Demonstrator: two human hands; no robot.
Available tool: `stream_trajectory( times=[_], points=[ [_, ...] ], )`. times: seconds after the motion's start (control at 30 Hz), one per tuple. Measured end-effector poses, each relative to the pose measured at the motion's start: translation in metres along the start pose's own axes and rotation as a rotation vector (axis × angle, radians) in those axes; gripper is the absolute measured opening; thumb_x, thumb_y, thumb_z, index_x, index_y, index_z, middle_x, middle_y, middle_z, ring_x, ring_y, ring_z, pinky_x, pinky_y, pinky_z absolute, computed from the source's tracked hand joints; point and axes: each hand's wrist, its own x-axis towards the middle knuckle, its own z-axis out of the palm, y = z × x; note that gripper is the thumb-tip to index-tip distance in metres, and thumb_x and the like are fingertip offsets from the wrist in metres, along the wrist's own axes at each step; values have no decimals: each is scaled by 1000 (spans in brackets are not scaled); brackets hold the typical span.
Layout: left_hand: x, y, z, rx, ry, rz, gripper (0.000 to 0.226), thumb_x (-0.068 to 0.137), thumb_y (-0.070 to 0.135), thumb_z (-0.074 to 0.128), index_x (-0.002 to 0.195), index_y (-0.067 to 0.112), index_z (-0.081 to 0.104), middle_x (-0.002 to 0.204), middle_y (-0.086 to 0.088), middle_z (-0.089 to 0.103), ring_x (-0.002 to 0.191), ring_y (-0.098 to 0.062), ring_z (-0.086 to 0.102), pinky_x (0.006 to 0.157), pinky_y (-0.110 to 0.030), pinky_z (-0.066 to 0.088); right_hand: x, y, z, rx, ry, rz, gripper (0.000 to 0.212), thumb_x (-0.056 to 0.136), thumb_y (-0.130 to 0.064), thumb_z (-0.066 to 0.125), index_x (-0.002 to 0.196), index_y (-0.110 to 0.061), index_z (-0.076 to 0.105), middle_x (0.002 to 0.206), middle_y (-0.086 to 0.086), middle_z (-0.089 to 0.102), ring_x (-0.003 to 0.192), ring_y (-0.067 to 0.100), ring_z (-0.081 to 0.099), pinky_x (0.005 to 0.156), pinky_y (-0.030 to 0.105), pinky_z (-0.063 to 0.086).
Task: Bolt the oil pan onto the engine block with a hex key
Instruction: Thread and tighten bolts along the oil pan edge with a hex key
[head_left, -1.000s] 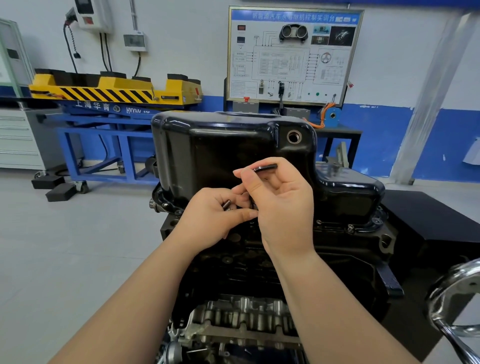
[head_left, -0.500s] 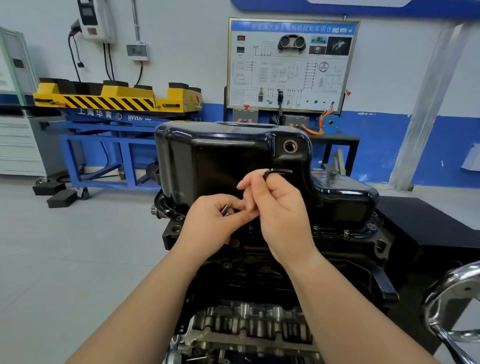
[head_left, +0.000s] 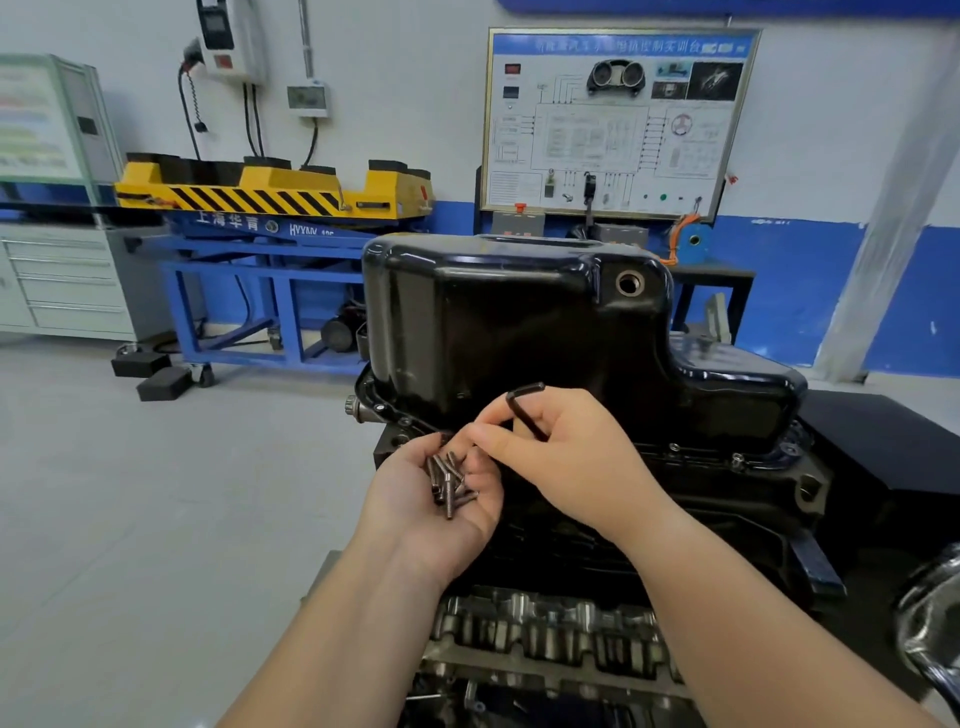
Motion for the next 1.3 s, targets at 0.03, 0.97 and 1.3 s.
stream_trajectory(
  times=[0.03,0.97,1.3],
  points=[
    [-1,0,0,-39,21,10,47,93,20,41,67,-10,65,62,-9,60,42,-17,58,37,-18,47,-1,0,-1,-16,-10,-7,9,85,-24,67,80,-20,73,42,-16,48,47,-5,50,54,6,38],
    [-6,-15,-8,31,102,50,26,96,18,39,80,5,54,72,-4,54,59,-16,57,50,-25,55,-16,-4,16,-608,-258,-33,16,88,-34,59,103,-32,64,93,-12,64,92,8,58,87,35,49],
    [-3,-14,-16,111,145,-5,19,88,16,49,70,10,53,58,-3,53,44,-13,54,38,-20,49,-20,7,13,-39,64,33,8,82,-17,69,80,-24,67,69,-5,69,68,4,65,66,14,51]
  ],
)
